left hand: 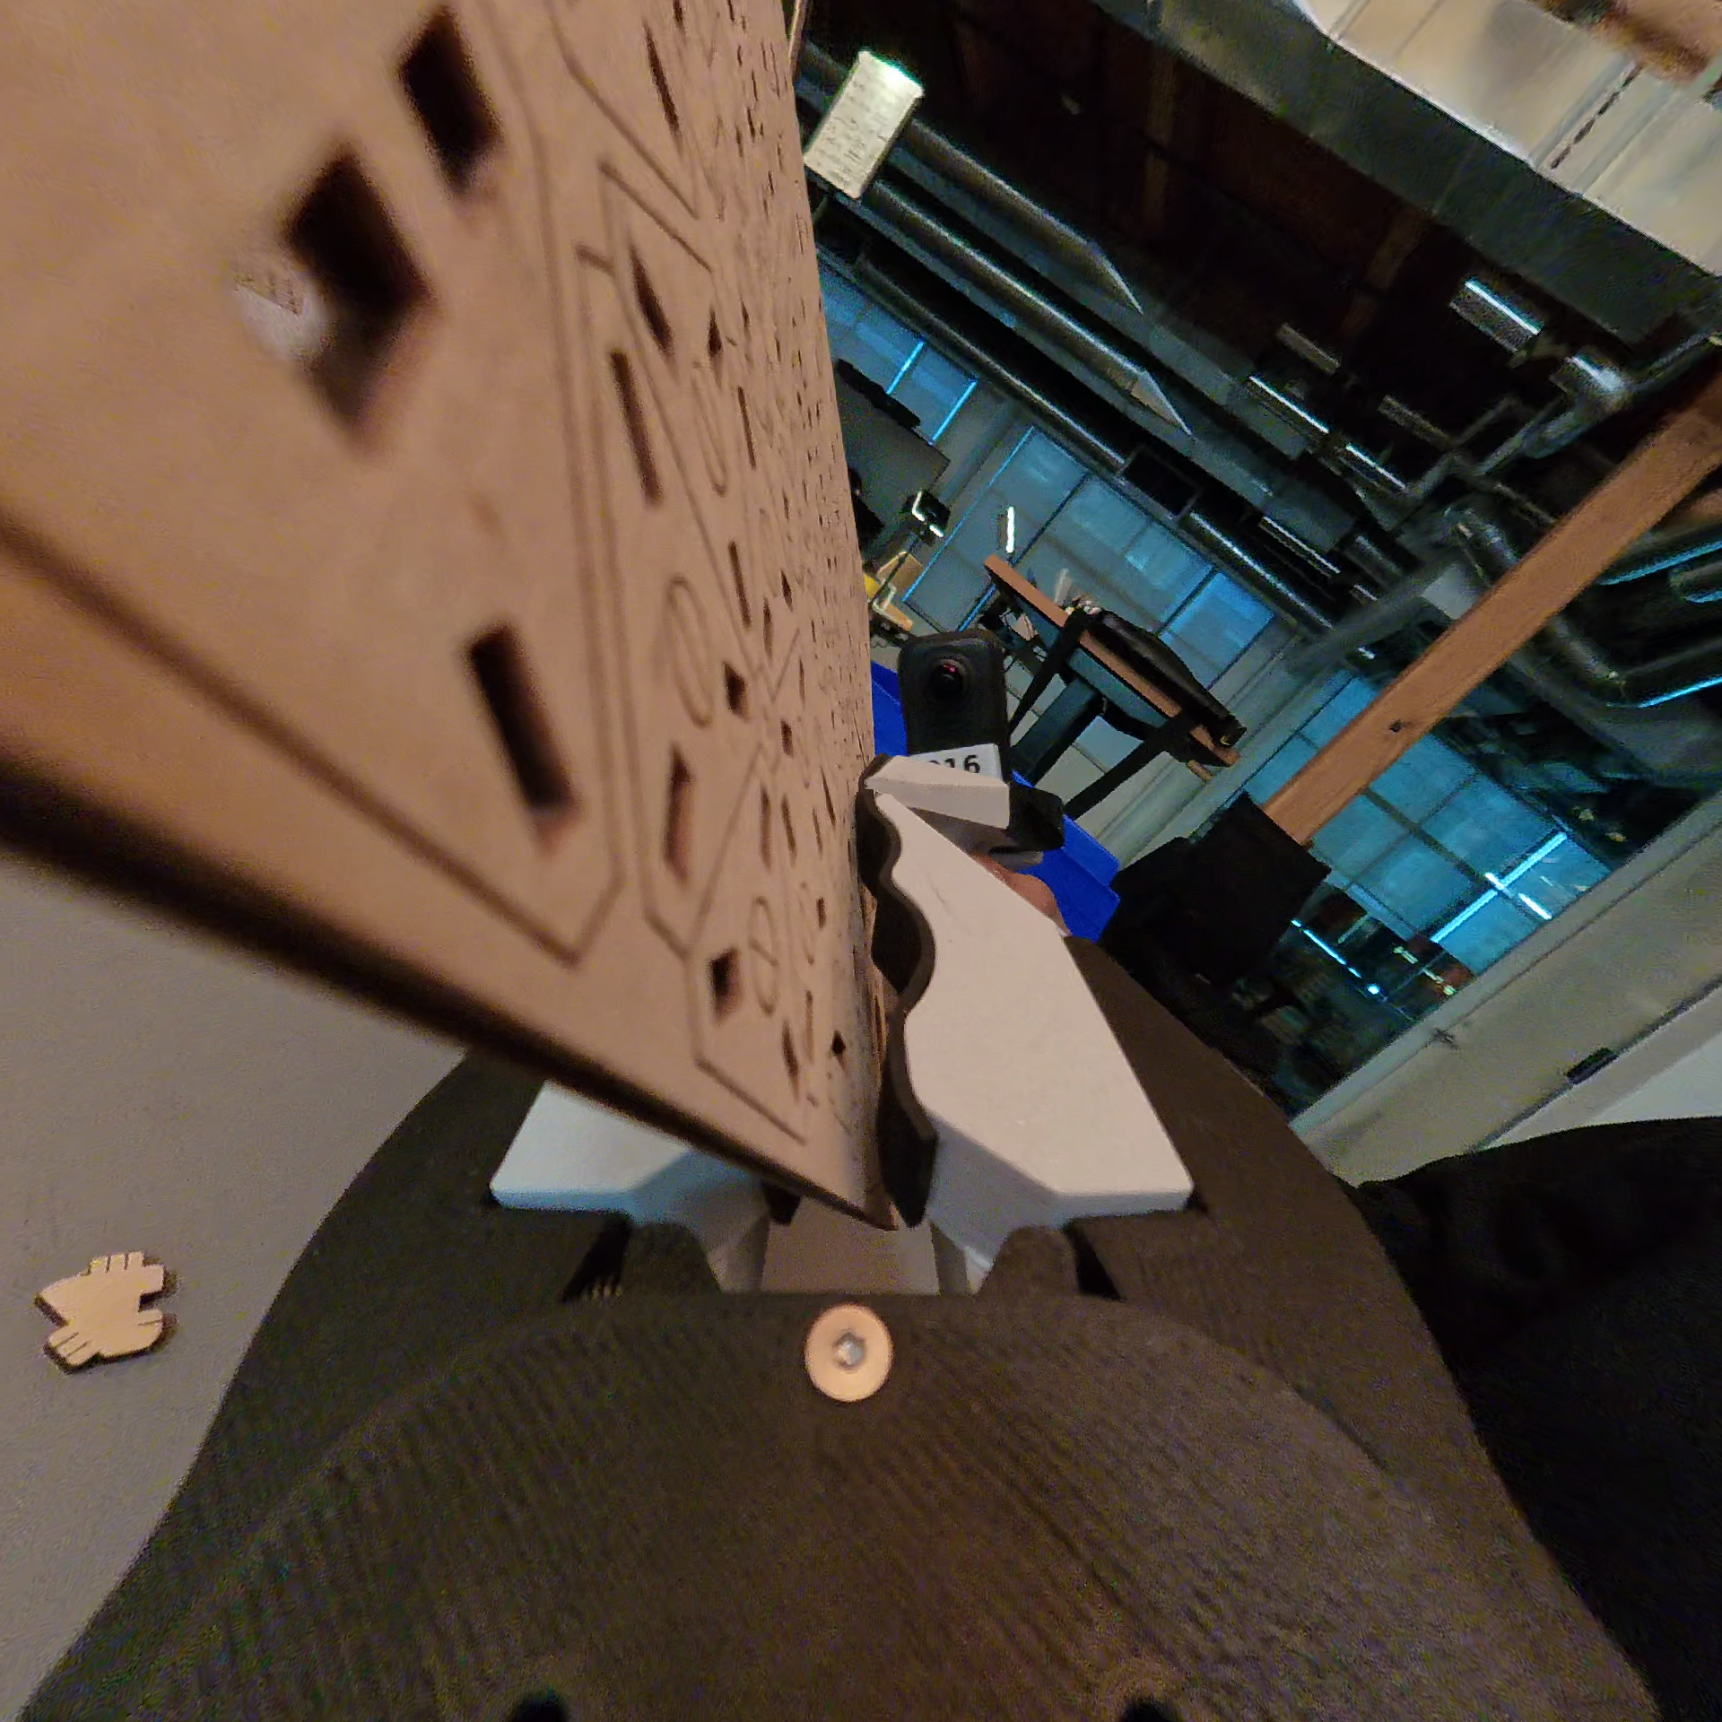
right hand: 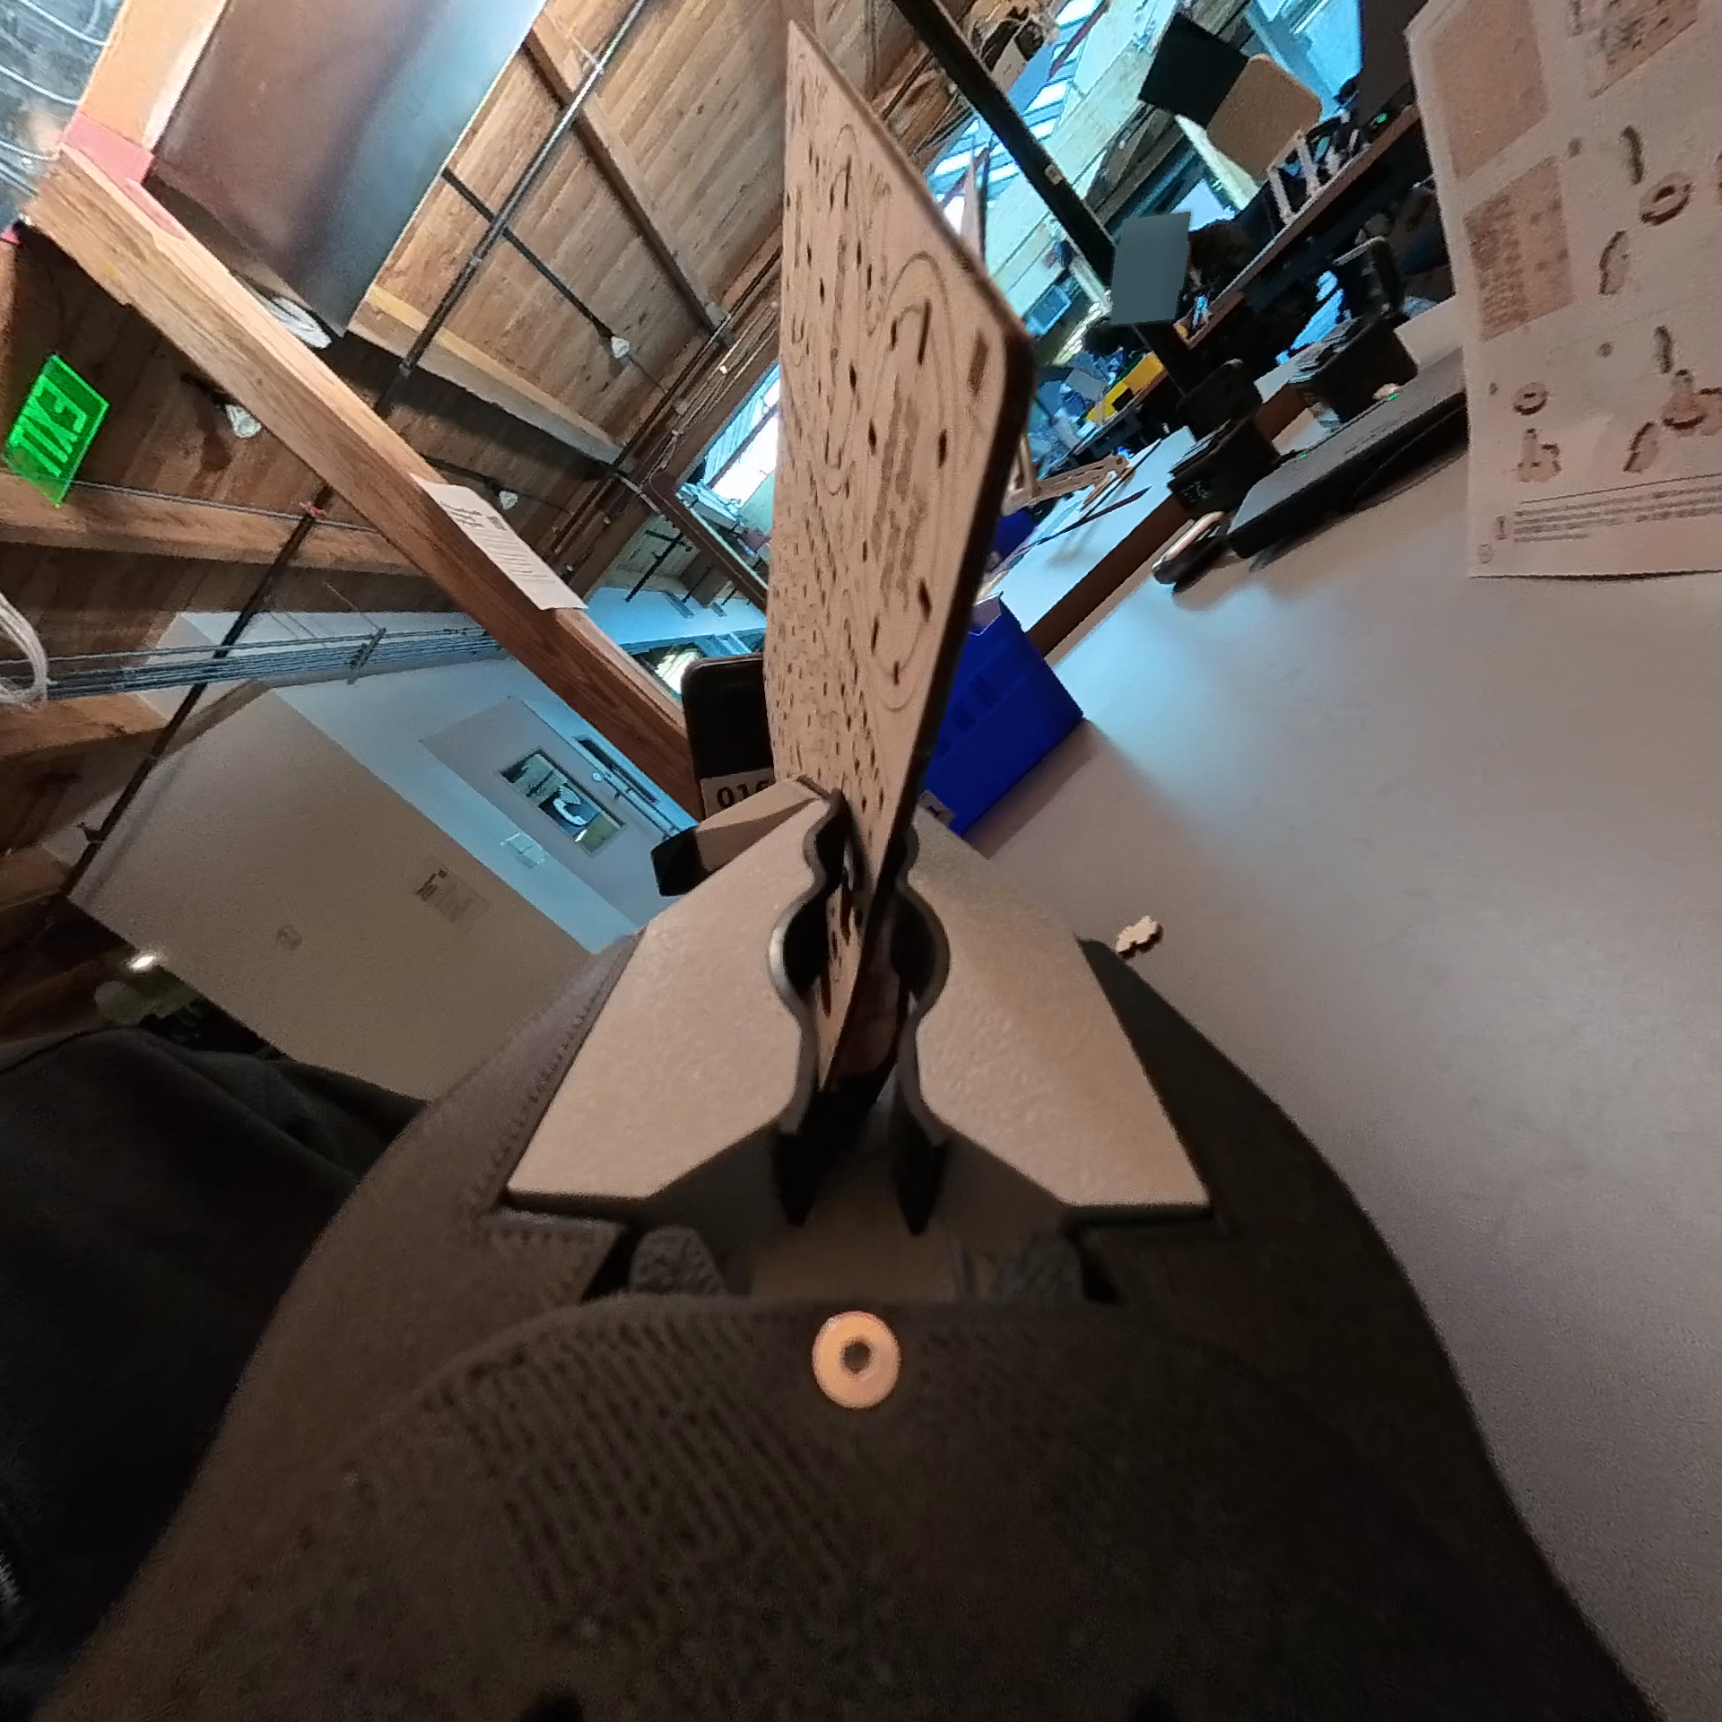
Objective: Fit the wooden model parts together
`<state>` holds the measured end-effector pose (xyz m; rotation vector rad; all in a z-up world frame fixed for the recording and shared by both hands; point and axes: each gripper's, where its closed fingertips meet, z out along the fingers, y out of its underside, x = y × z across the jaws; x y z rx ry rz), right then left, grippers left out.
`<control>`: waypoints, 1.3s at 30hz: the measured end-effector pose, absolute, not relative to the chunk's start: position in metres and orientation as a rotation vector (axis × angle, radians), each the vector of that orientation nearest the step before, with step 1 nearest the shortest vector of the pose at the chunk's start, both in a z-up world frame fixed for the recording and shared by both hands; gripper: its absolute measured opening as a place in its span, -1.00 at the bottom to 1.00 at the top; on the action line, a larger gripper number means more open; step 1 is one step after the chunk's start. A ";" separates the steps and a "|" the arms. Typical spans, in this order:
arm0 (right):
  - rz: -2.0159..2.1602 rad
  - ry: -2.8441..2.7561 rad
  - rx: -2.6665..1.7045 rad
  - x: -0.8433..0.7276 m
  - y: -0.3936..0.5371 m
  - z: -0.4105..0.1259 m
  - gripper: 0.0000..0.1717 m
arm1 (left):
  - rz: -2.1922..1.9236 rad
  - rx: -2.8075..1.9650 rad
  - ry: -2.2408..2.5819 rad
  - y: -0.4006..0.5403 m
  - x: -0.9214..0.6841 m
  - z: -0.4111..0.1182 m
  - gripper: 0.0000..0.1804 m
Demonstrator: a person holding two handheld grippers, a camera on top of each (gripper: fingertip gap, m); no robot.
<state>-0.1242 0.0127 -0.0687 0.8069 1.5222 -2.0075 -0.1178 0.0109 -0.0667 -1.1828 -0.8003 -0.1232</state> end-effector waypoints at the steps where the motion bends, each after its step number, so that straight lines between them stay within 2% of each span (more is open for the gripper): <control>1: -2.016 1.540 0.819 -0.125 0.012 -0.069 -0.96 | -0.107 -1.188 -0.800 0.011 -0.118 -0.067 -1.00; 13: -2.015 1.501 0.879 -0.130 0.011 -0.074 -0.93 | 0.014 -1.247 -0.807 0.009 -0.121 -0.070 -1.00; 19: -2.085 1.393 0.824 -0.131 0.007 -0.065 -0.95 | -0.102 -1.132 -0.813 0.004 -0.123 -0.062 -1.00; 23: -2.083 1.296 0.800 -0.130 0.009 -0.058 -0.82 | -0.115 -1.123 -0.807 0.002 -0.122 -0.061 -1.00; 27: -2.055 1.338 0.778 -0.126 0.007 -0.061 -0.99 | -0.185 -1.095 -0.802 0.003 -0.121 -0.060 -1.00; 39: -2.027 1.326 0.823 -0.129 0.012 -0.067 -0.96 | 0.113 -1.254 -0.790 0.008 -0.121 -0.064 -1.00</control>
